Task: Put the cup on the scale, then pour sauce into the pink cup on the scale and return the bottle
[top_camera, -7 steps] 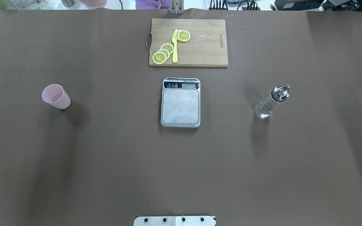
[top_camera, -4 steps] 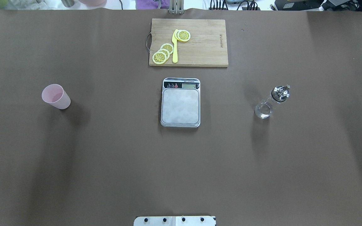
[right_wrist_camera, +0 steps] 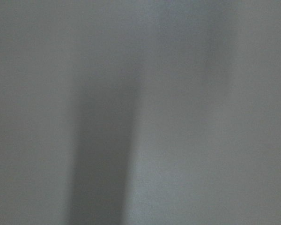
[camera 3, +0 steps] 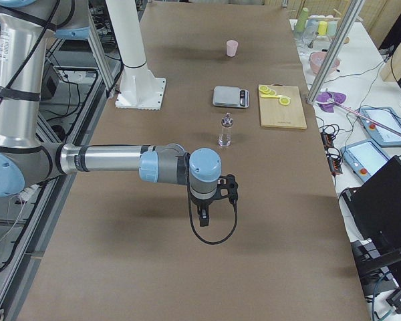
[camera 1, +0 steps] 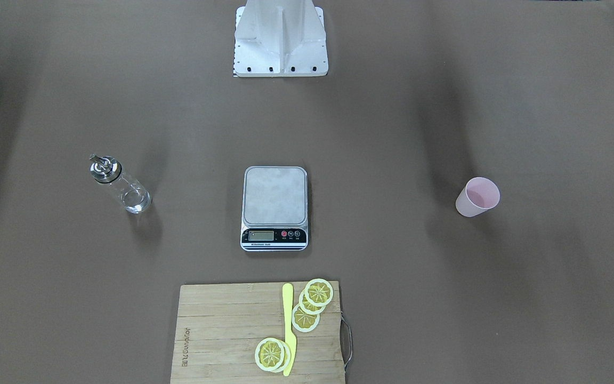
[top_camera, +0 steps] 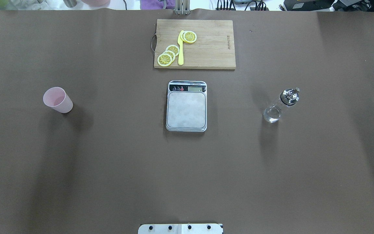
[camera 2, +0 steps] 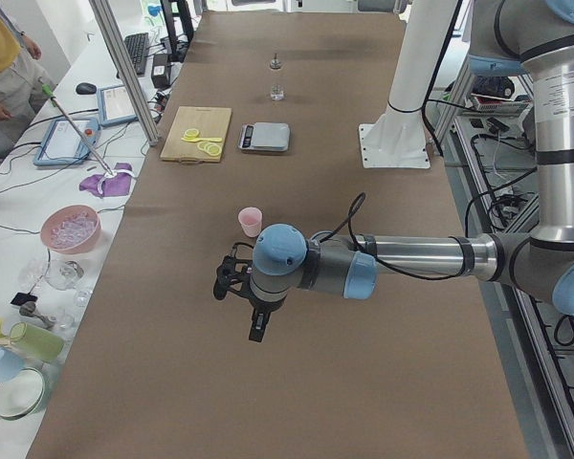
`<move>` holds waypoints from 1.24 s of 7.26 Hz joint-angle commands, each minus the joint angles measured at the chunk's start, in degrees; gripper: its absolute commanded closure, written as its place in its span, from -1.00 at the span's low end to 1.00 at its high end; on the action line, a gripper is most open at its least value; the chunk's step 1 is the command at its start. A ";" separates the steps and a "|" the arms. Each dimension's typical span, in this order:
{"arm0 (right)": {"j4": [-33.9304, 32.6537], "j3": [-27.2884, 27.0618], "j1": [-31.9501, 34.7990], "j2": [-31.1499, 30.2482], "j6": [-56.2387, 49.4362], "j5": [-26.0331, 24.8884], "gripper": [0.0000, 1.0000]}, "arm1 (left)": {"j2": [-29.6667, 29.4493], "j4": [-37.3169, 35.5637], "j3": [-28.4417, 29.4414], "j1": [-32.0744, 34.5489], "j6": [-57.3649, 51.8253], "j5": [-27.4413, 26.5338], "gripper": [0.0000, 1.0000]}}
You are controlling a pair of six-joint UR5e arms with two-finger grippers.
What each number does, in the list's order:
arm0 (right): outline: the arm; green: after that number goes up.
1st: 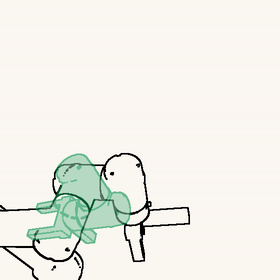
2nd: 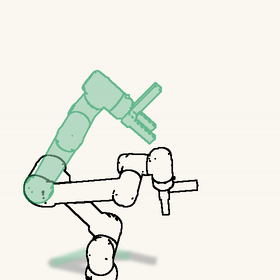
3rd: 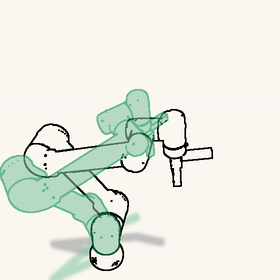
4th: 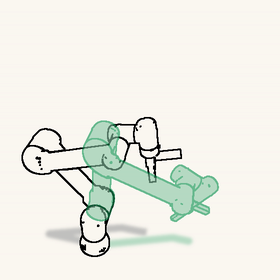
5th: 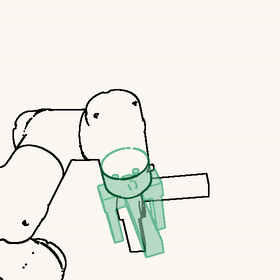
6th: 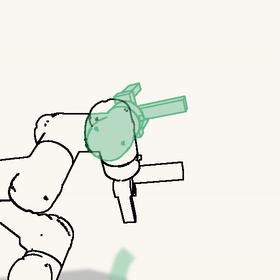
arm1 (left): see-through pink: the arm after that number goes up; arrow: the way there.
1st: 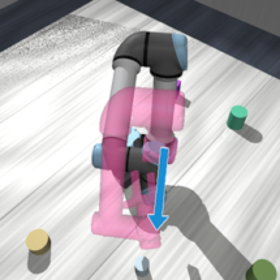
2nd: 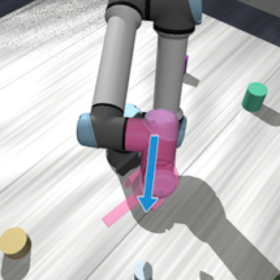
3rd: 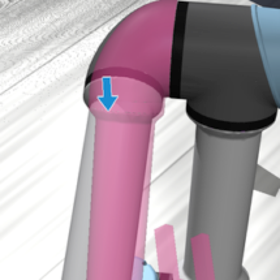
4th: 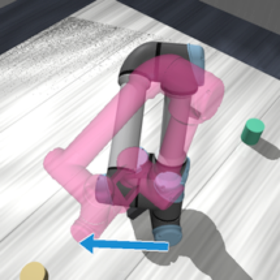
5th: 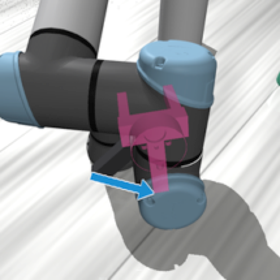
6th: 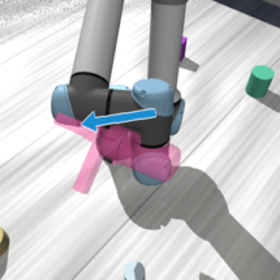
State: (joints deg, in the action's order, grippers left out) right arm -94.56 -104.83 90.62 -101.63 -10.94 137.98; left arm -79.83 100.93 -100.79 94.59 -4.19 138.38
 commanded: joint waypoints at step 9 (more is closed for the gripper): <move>6.66 -0.72 -0.26 -1.73 0.38 3.87 -1.00 | -18.31 0.49 -4.37 -34.53 48.04 -12.51 -0.90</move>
State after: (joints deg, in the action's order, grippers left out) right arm -88.74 -105.34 90.38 -103.31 -11.15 141.75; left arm -94.47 101.26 -108.18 65.22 40.32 130.02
